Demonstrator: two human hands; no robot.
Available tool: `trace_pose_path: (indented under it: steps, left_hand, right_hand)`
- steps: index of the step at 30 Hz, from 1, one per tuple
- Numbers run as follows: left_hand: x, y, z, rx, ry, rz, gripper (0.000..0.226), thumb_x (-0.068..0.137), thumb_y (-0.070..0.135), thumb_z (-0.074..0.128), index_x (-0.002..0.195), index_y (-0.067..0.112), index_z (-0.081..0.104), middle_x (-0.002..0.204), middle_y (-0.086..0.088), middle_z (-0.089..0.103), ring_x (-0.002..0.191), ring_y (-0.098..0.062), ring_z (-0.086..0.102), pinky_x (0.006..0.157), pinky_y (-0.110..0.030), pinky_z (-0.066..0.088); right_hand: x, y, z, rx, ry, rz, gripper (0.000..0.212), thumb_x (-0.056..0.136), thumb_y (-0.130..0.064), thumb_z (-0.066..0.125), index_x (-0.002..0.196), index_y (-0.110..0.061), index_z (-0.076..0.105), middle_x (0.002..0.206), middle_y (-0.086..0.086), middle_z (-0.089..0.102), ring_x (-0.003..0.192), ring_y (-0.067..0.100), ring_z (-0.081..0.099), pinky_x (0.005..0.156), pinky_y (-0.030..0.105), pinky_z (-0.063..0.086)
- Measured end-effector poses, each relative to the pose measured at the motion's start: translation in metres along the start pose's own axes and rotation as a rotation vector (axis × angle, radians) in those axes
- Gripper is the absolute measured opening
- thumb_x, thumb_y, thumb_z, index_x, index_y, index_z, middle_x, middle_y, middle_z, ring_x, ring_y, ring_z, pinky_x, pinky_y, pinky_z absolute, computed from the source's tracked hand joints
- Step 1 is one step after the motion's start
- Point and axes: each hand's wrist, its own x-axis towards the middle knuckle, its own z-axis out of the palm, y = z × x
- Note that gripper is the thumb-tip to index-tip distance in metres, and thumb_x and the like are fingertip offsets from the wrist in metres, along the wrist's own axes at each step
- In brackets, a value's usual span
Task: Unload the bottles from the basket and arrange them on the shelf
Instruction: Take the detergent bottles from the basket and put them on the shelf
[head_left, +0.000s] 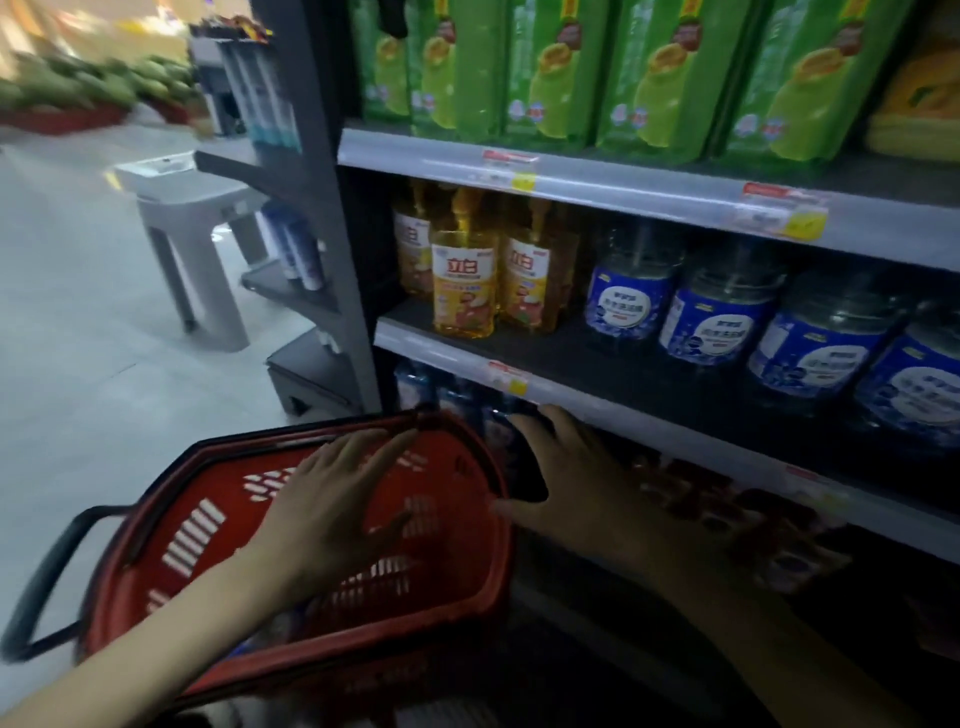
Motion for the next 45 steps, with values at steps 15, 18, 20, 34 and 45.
trace_pose_path:
  steps: [15, 18, 20, 34, 45]
  left_hand:
    - [-0.092, -0.122, 0.102, 0.102, -0.412, -0.349, 0.085, 0.082, 0.07, 0.051, 0.157, 0.035, 0.029, 0.153, -0.009, 0.043, 0.143, -0.033, 0.04, 0.106, -0.048, 0.043]
    - [-0.075, -0.127, 0.117, 0.057, -0.537, -0.405, 0.086, 0.081, 0.079, 0.045, 0.155, 0.041, 0.026, 0.155, -0.008, 0.039, 0.143, -0.033, 0.037, 0.107, -0.053, 0.043]
    - [-0.065, -0.131, 0.133, 0.045, -0.588, -0.404, 0.083, 0.084, 0.078, 0.051, 0.155, 0.043, 0.026, 0.155, -0.007, 0.039, 0.141, -0.033, 0.039, 0.104, -0.057, 0.046]
    - [-0.033, -0.161, 0.233, 0.159, -0.874, -0.602, 0.103, 0.077, 0.069, 0.07, 0.155, 0.017, 0.027, 0.149, -0.018, 0.046, 0.129, -0.041, 0.053, 0.098, -0.057, 0.053]
    - [-0.025, -0.141, 0.23, 0.174, -0.837, -0.827, 0.08, 0.087, 0.054, 0.068, 0.148, 0.018, 0.033, 0.131, -0.014, 0.059, 0.122, -0.037, 0.057, 0.106, -0.061, 0.044]
  right_hand:
    - [0.038, -0.09, 0.159, 0.082, -0.341, -0.12, 0.074, 0.094, -0.066, 0.053, 0.155, -0.027, 0.035, 0.157, 0.002, 0.034, 0.144, 0.022, 0.036, 0.119, 0.035, 0.033]
    - [0.042, -0.098, 0.177, 0.073, -0.393, -0.089, 0.078, 0.092, -0.071, 0.05, 0.155, -0.029, 0.033, 0.156, 0.001, 0.036, 0.143, 0.022, 0.037, 0.117, 0.039, 0.036]
    - [0.046, -0.097, 0.182, 0.069, -0.418, -0.063, 0.082, 0.09, -0.074, 0.051, 0.156, -0.03, 0.03, 0.155, 0.0, 0.037, 0.142, 0.021, 0.038, 0.115, 0.041, 0.038]
    - [0.053, -0.091, 0.195, 0.104, -0.353, -0.056, 0.066, 0.093, -0.062, 0.054, 0.148, -0.028, 0.04, 0.147, 0.0, 0.042, 0.134, 0.022, 0.043, 0.107, 0.041, 0.044]
    - [0.053, -0.088, 0.196, 0.164, -0.353, -0.053, 0.059, 0.097, -0.05, 0.055, 0.149, -0.028, 0.038, 0.151, -0.001, 0.038, 0.138, 0.021, 0.04, 0.11, 0.04, 0.042]
